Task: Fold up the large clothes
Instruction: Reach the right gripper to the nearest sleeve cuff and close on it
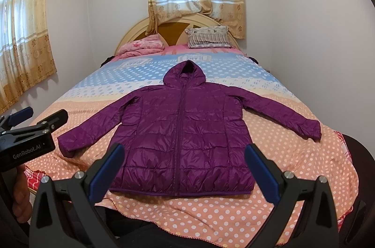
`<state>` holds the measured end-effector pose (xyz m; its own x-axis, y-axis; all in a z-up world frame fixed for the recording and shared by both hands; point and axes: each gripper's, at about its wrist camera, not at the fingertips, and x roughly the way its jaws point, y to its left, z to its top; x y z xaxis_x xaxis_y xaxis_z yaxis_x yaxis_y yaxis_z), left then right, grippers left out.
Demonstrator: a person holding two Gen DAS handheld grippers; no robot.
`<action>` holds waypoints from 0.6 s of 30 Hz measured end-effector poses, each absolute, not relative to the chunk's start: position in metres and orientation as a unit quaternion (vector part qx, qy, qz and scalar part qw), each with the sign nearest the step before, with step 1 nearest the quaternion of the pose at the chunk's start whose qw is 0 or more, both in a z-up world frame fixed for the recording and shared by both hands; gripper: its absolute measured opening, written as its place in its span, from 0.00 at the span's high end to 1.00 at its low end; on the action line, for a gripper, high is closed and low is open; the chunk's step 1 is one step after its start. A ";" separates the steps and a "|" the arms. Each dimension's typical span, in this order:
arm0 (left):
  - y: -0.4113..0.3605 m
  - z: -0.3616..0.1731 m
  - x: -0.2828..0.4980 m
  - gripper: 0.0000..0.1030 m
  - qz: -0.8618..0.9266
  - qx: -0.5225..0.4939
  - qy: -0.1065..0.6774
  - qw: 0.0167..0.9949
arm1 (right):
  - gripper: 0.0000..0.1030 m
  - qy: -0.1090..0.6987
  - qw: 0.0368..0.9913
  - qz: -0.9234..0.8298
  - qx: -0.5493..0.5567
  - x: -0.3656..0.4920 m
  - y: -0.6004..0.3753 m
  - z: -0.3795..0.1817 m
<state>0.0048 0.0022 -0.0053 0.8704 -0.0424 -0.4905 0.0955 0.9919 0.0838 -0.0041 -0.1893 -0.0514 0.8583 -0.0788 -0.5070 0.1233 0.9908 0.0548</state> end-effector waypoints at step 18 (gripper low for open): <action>-0.016 -0.055 0.082 0.01 -0.055 0.088 0.297 0.949 | 0.00 0.307 0.933 -0.136 0.131 0.044 -0.295 -0.100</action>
